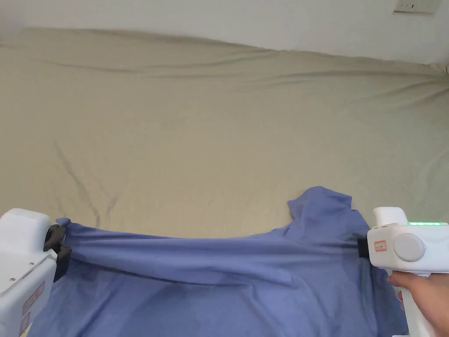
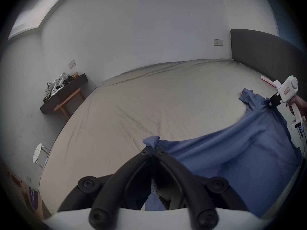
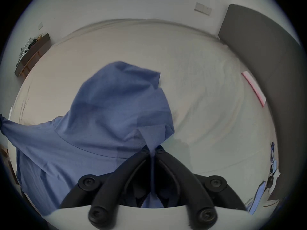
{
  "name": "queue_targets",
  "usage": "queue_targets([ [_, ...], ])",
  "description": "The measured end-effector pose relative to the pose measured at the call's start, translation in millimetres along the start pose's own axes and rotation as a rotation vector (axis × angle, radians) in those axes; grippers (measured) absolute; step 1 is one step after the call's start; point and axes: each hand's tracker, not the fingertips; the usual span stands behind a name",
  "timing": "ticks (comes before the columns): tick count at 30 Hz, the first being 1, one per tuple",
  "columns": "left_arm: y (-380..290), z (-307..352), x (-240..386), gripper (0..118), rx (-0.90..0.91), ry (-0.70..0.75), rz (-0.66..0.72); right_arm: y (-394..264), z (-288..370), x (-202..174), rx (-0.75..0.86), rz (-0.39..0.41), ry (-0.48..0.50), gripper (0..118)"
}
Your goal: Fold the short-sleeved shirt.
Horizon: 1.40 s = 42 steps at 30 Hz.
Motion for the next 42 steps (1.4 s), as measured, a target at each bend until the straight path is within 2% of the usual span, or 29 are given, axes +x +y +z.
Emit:
queue_targets([
  [6,3,32,-2,0,0.132,0.036,0.043,5,99,6,0.229,0.036,-0.055,3],
  [11,14,78,-3,0,0.291,0.085,0.089,3,212,14,0.471,-0.015,-0.018,3],
  [19,11,167,-15,0,0.565,0.179,0.139,-32,373,4,0.861,0.060,-0.186,3],
  [24,14,211,-26,0,0.659,0.202,0.115,-46,432,7,0.973,0.033,-0.196,3],
  [31,24,253,-35,0,0.803,0.192,0.174,-49,510,12,1.108,0.017,-0.234,3],
  [35,47,265,-47,0,0.834,0.179,0.168,-28,541,17,1.142,0.015,-0.248,3],
  [38,72,268,-51,0,0.844,0.176,0.180,-2,552,19,1.171,0.045,-0.288,3],
  [42,111,261,-52,0,0.833,0.194,0.153,38,556,21,1.159,0.048,-0.296,3],
])
